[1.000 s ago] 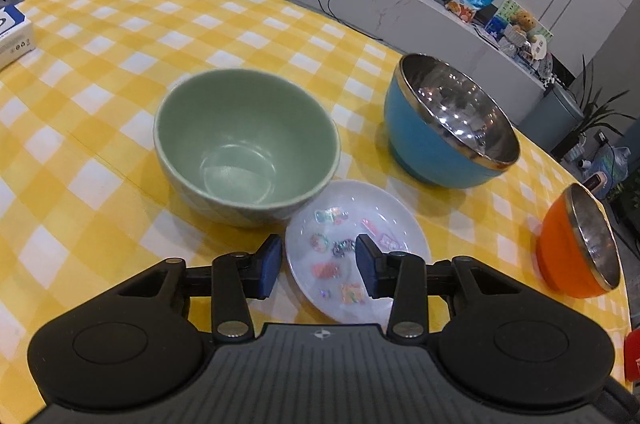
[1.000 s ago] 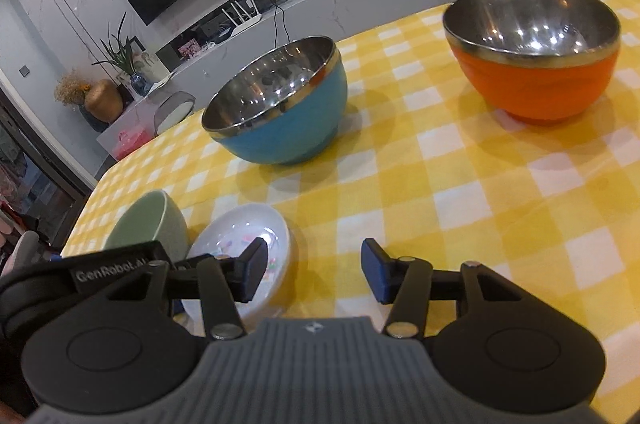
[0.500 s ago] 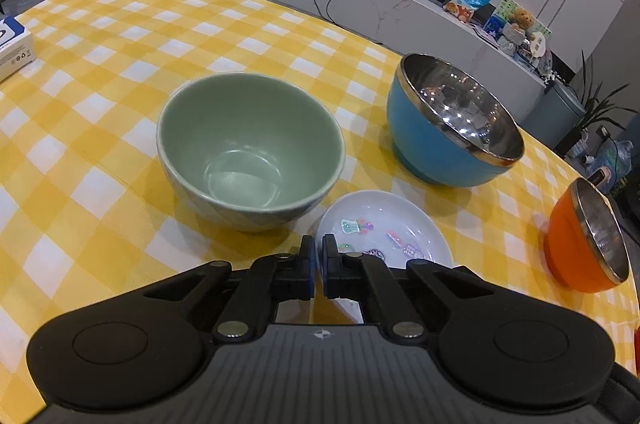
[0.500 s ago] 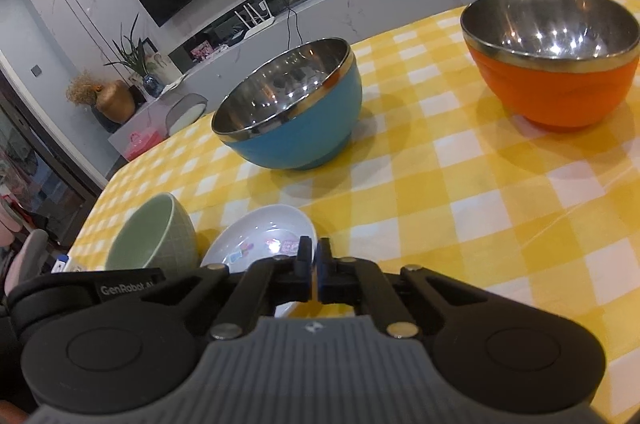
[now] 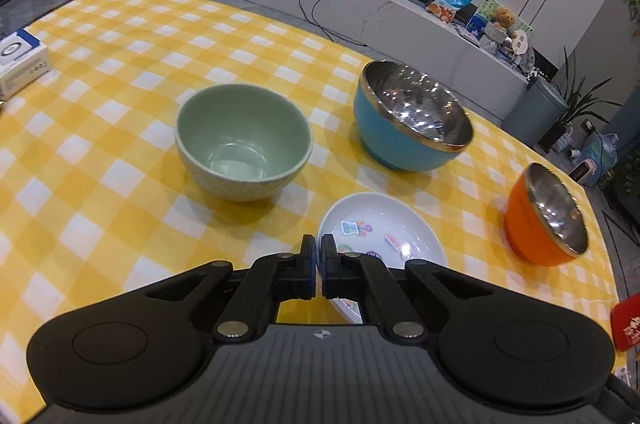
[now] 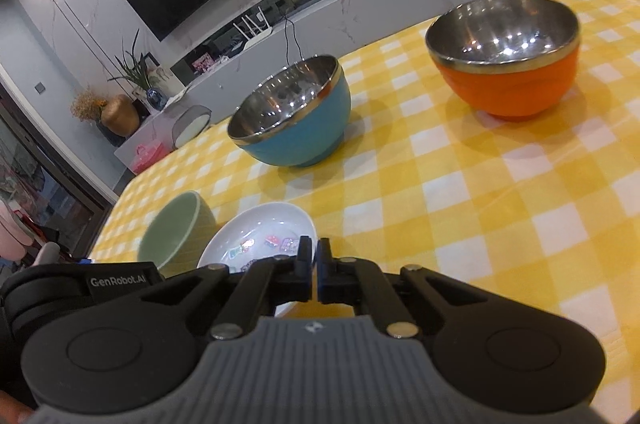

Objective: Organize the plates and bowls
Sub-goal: 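Carry the sticker plate with the left tool onto the 'Fruity' plate, lower it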

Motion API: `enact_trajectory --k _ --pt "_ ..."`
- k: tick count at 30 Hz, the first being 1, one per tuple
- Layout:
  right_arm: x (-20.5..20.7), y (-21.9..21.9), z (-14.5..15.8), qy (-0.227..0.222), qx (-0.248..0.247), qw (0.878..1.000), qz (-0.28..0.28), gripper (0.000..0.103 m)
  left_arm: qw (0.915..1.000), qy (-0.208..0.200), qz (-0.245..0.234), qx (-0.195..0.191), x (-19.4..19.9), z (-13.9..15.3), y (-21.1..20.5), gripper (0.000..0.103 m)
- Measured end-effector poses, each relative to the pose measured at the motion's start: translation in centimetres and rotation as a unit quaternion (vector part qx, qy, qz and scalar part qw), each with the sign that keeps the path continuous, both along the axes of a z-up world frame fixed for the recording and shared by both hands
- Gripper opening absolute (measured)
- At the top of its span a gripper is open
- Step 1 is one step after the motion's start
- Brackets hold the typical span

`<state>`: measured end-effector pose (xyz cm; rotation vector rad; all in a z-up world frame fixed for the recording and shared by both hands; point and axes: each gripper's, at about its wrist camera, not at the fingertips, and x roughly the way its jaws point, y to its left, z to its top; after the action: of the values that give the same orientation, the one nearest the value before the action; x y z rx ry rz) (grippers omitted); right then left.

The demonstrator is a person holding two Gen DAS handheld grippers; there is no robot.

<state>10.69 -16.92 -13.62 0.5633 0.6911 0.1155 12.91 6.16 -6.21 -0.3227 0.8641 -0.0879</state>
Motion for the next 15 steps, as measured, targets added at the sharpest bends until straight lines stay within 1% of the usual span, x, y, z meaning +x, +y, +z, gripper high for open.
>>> enact_trajectory --k 3,10,12,15 --pt "-1.5 0.1 1.1 -0.007 -0.003 1.000 0.004 0.000 1.0000 -0.002 0.001 -0.002 -1.5 1.1 0.3 0.002" --pt "-4.8 0.1 3.8 -0.018 0.013 1.000 0.021 0.000 0.9999 -0.006 0.010 -0.010 -5.1 3.7 1.3 0.002" --pt "-6.0 0.4 4.3 -0.022 0.007 0.999 0.027 0.000 0.9998 -0.001 0.012 -0.014 -5.9 4.1 1.6 0.002" --pt "-7.4 0.7 4.5 -0.018 0.005 0.999 0.040 0.000 0.9999 0.002 0.013 -0.006 -7.1 4.3 1.9 0.002"
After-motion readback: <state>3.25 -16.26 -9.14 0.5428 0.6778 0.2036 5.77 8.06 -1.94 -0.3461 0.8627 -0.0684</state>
